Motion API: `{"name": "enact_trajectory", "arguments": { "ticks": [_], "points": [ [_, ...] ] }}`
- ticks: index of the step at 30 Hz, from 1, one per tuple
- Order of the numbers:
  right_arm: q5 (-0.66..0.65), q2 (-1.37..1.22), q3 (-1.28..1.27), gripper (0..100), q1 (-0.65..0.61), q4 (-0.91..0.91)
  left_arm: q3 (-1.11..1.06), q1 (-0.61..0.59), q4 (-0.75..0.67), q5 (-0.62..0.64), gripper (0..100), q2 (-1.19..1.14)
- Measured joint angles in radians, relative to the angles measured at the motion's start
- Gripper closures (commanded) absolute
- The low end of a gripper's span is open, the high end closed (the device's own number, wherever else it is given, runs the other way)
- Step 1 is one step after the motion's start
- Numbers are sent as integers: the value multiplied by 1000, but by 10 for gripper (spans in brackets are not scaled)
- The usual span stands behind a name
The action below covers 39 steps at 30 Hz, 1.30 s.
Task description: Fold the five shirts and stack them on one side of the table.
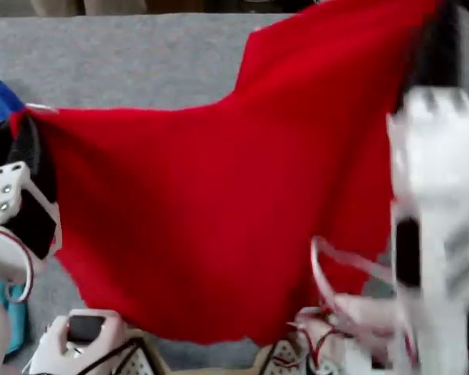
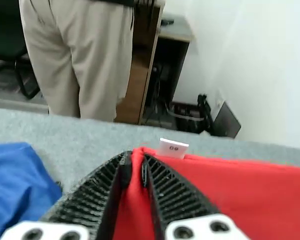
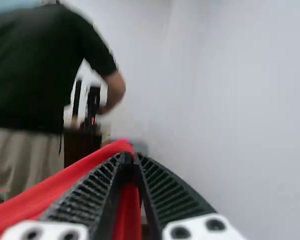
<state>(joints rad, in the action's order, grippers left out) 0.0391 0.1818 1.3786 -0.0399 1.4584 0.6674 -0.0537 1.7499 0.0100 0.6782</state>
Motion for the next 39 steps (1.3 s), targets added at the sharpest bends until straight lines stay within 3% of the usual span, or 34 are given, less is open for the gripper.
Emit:
{"name": "enact_trajectory", "arguments": {
  "ticks": [4,9,16,19,22,29,39],
  "points": [
    [64,-81,-152,994,0,0,-213,0,-100,0,981,-41],
    [107,-253,-354,994,0,-104,-562,0,-397,0,981,-129],
    [115,-578,-546,994,0,-494,-1049,0,-1077,0,981,-367],
    [115,-720,-549,994,0,-687,-1109,2,-1395,0,981,-552],
    [115,-822,-551,994,0,-856,-1065,2,-1573,0,981,-720],
    [115,-862,-551,994,-2,-1065,-718,-37,-1574,2,981,-1003],
    [118,-862,-543,993,3,-1143,-334,-61,-1301,2,981,-1123]
  ]
}}
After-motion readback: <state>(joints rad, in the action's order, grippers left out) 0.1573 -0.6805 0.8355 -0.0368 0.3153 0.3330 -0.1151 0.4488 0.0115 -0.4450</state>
